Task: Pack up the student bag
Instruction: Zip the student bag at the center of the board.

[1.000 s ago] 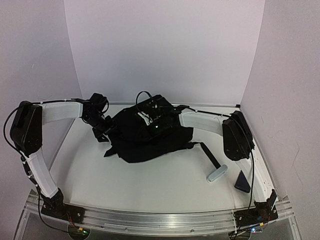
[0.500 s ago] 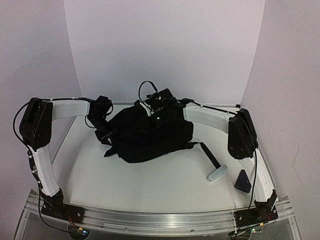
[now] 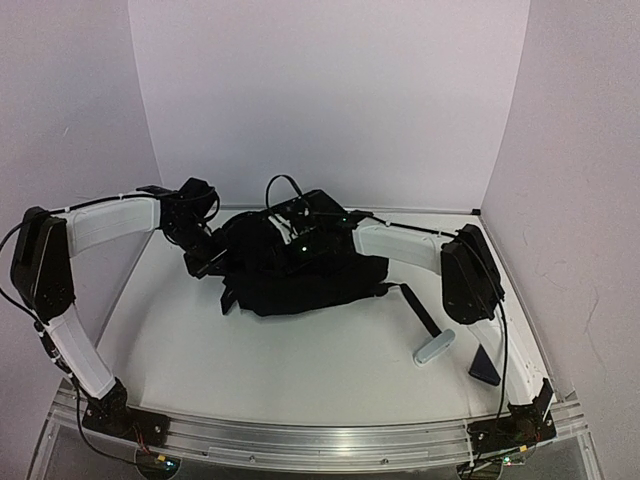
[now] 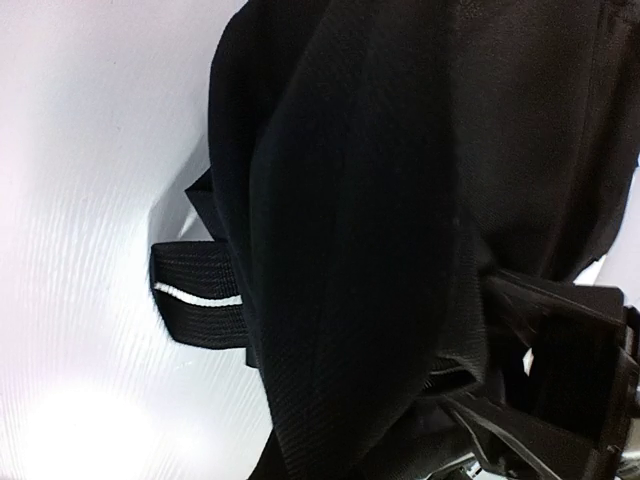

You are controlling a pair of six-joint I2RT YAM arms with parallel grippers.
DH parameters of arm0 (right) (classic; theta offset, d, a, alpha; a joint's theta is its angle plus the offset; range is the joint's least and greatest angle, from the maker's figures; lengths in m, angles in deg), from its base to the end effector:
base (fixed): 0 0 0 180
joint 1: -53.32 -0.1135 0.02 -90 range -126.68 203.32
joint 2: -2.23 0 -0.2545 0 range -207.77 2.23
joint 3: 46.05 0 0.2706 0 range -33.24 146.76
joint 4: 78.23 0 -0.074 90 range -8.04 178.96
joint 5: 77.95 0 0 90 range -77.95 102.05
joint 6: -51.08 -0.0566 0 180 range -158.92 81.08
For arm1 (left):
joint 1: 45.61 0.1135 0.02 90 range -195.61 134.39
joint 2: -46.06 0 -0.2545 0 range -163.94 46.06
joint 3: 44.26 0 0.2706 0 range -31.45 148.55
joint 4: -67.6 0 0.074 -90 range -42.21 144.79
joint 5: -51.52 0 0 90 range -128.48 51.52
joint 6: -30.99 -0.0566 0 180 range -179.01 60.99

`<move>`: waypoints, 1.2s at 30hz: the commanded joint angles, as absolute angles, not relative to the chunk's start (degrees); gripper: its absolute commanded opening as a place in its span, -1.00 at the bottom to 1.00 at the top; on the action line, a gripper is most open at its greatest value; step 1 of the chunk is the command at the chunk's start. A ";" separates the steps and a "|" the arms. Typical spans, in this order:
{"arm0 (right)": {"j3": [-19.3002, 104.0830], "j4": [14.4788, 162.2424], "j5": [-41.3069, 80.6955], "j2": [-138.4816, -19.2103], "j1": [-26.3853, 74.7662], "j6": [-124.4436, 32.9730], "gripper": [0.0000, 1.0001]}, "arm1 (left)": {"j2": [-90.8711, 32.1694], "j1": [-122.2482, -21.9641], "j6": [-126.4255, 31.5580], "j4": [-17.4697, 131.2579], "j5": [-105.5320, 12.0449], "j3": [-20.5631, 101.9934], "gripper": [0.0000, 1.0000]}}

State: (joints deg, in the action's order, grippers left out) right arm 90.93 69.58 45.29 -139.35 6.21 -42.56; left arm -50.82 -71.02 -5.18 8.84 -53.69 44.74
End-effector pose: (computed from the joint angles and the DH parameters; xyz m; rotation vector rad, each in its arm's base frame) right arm 0.3763 0.4507 0.1773 -1.1708 2.0086 1.1137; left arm 0.3274 -0.1720 0.2110 -0.6381 2.8478 -0.6846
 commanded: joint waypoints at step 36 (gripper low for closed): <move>63.29 58.47 49.14 -114.35 30.08 -42.62 0.56 | -58.91 -82.71 -29.43 18.21 -61.88 61.70 0.29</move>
